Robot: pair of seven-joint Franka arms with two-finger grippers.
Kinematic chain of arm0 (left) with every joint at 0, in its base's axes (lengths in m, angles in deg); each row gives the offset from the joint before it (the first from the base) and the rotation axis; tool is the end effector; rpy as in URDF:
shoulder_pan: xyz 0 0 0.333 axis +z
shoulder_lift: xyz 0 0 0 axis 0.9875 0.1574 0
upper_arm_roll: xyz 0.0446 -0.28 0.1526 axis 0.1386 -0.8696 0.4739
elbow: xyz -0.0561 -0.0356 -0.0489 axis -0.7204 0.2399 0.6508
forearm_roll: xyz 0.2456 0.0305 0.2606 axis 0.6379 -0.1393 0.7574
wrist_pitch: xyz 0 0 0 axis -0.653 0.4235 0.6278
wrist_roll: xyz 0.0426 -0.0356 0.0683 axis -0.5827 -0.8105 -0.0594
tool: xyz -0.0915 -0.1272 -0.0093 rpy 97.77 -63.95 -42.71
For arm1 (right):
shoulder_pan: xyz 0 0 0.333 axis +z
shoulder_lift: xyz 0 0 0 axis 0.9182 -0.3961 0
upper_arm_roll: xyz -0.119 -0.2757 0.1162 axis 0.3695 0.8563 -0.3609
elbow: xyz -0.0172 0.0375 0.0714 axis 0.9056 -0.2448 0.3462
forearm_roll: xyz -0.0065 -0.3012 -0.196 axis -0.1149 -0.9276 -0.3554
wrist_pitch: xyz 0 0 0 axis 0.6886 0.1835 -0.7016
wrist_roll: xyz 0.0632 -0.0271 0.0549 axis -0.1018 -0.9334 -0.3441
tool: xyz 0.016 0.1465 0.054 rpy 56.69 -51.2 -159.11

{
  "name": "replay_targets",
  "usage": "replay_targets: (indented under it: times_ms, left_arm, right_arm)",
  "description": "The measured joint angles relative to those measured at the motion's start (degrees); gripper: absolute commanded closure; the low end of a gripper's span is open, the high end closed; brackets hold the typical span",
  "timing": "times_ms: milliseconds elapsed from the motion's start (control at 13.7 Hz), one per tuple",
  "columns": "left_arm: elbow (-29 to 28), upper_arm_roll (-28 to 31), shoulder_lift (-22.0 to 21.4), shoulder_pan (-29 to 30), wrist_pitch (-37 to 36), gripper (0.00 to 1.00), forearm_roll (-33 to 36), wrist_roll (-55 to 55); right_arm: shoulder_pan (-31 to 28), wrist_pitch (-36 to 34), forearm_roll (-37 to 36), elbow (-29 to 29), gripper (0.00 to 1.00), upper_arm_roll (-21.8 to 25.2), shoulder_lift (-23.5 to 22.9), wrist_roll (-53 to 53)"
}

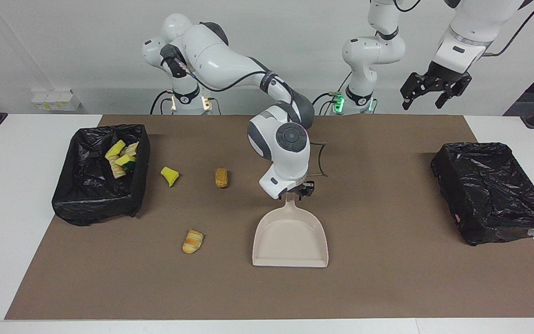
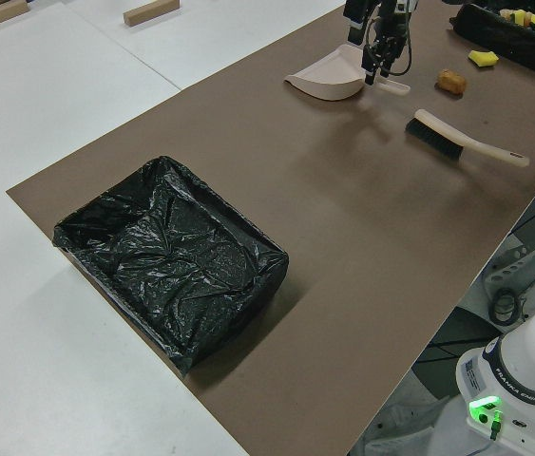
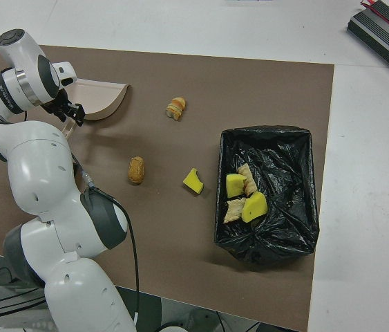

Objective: Sweep and dump trash in bin
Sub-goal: 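Carry the empty dustpan with the right gripper back toward the table center, then set the dustpan down near the brush and withdraw the right gripper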

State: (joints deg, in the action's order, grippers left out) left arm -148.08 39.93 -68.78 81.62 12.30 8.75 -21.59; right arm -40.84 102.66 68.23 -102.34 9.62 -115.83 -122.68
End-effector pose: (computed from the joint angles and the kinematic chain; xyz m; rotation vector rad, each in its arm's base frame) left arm 0.4653 -0.0691 0.6124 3.1162 0.0344 -0.0357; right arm 0.6076 0.4070 0.3316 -3.0627 0.1496 0.1554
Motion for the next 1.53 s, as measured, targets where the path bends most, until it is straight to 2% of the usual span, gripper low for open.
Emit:
replay_targets:
  times_ms: [146, 292, 365, 511, 584, 949, 1314, 1533]
  left_arm:
    - [0.00, 0.00, 0.00, 0.00, 0.00, 0.00, 0.00, 0.00]
    - [0.00, 0.00, 0.00, 0.00, 0.00, 0.00, 0.00, 0.01]
    - [0.00, -0.02, 0.00, 0.00, 0.00, 0.00, 0.00, 0.01]
    - [-0.01, -0.16, 0.00, 0.00, -0.06, 0.00, -0.01, 0.02]
    - [-0.01, -0.27, 0.00, 0.00, -0.08, 0.00, -0.02, 0.02]
    - [-0.01, -0.48, 0.00, -0.01, -0.02, 0.00, -0.04, 0.02]
    - [-0.02, -0.59, 0.11, -0.02, 0.80, 0.00, -0.11, 0.02]
    - [-0.02, -0.94, 0.26, -0.06, 1.41, 0.00, -0.21, 0.02]
  right_arm:
    - [-0.27, -0.16, 0.00, 0.08, 0.18, 0.01, 1.88, 0.00]
    - [-0.53, -1.37, 0.00, -0.62, 0.09, 0.01, 4.60, 0.00]
    - [-0.71, -1.88, 0.00, -1.91, 0.08, 0.00, 6.49, 0.00]
    - [-1.38, -2.47, 0.05, -6.05, 0.00, -0.03, 11.17, -0.04]
    - [-1.54, -2.56, 0.16, -8.99, 0.00, -0.04, 14.23, -0.65]
    - [0.76, -2.39, 5.88, -26.74, 0.00, -1.22, 27.06, -7.50]
    - [8.50, 10.92, 9.58, -55.64, 0.00, -1.52, 41.31, -11.59]
    - [13.67, 15.96, 9.79, -65.38, 0.00, -1.55, 44.66, -15.60]
